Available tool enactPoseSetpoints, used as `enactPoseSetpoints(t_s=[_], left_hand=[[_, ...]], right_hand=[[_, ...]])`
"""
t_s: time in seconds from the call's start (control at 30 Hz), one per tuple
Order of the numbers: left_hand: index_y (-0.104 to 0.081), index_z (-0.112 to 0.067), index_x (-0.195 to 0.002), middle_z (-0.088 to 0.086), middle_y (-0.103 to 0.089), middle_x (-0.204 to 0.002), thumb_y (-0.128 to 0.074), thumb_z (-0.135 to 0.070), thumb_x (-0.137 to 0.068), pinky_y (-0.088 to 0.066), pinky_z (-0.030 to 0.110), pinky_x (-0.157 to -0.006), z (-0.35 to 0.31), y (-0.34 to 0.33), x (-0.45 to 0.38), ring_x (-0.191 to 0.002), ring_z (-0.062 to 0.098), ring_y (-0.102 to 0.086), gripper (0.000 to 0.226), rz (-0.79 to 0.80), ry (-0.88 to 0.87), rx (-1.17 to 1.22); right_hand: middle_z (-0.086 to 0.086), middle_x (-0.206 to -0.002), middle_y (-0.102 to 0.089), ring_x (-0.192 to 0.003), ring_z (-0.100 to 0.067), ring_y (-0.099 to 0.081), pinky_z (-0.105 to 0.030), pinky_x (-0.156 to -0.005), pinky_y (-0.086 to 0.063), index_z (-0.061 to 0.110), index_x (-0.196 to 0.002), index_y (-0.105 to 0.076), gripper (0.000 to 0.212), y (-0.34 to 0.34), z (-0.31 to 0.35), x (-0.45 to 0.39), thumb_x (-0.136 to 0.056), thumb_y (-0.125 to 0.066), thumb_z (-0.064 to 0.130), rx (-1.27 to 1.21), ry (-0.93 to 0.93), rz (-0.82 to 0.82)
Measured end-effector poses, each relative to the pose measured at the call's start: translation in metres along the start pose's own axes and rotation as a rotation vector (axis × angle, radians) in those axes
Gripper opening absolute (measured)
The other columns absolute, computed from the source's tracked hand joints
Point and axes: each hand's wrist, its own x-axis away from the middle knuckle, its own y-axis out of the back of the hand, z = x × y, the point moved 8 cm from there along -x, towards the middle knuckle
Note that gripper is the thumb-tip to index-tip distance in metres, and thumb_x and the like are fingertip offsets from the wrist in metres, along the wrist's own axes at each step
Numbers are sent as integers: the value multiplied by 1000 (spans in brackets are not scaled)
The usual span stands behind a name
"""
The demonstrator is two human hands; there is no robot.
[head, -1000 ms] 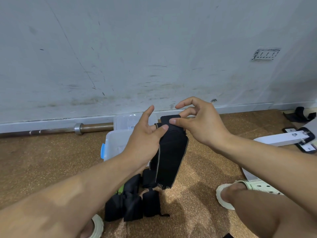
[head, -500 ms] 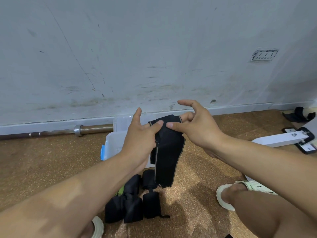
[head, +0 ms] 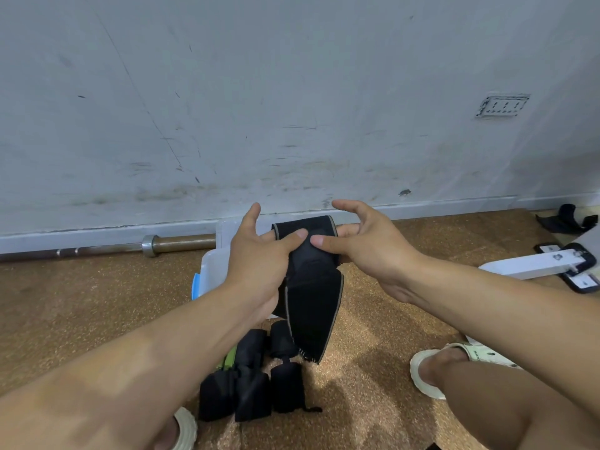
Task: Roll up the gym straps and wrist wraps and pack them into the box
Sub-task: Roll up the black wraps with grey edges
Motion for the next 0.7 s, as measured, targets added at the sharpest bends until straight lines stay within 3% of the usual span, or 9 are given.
enactPoseSetpoints(t_s=[0.2, 0.33, 0.5, 0.63, 0.7], left_hand=[[-13, -36, -161, 10, -77, -110, -74, -6, -90, -60, 39, -89, 0, -3, 1, -100, 24, -75, 99, 53, -22, -93], [-14, -37, -161, 12, -77, -110, -72, -3, -92, -61, 33, -76, -5, -6, 0, -92, 22, -77, 97, 73, -53, -113], [-15, -33, -161, 11, -78, -106, -72, -7, -93, -60, 35, -78, -5, -8, 2, -92, 23, -77, 93, 74, -62, -97], [-16, -34, -161, 13, -73, -120, -71, -9, -94, -61, 37, -87, -3, -2, -1, -101, 24, -75, 91, 45, -35, -27], [-15, -35, -161, 13, -71, -125, -72, -10, -93, -59, 39, -93, -4, 1, -2, -105, 24, -74, 92, 35, -20, -14]], right_hand=[[-7, -103, -80, -95, -21, -78, -43, -101, -57, 26, -147, -48, 75, 1, -5, -2, -83, -84, 11, -105, -29, -17], [-10, -106, -79, -96, -22, -77, -39, -97, -58, 27, -144, -52, 70, 3, -6, -2, -84, -84, 12, -123, -50, -24], [-9, -103, -79, -94, -21, -77, -33, -91, -58, 28, -143, -53, 62, 3, -2, -1, -89, -80, 14, -150, -26, -48], [-6, -97, -81, -94, -19, -78, -33, -95, -56, 29, -151, -42, 81, -1, 4, 2, -84, -83, 8, -86, 22, 8], [-4, -96, -81, -94, -17, -78, -27, -88, -57, 28, -154, -36, 88, -5, 3, 5, -84, -82, 2, -42, 12, 63]])
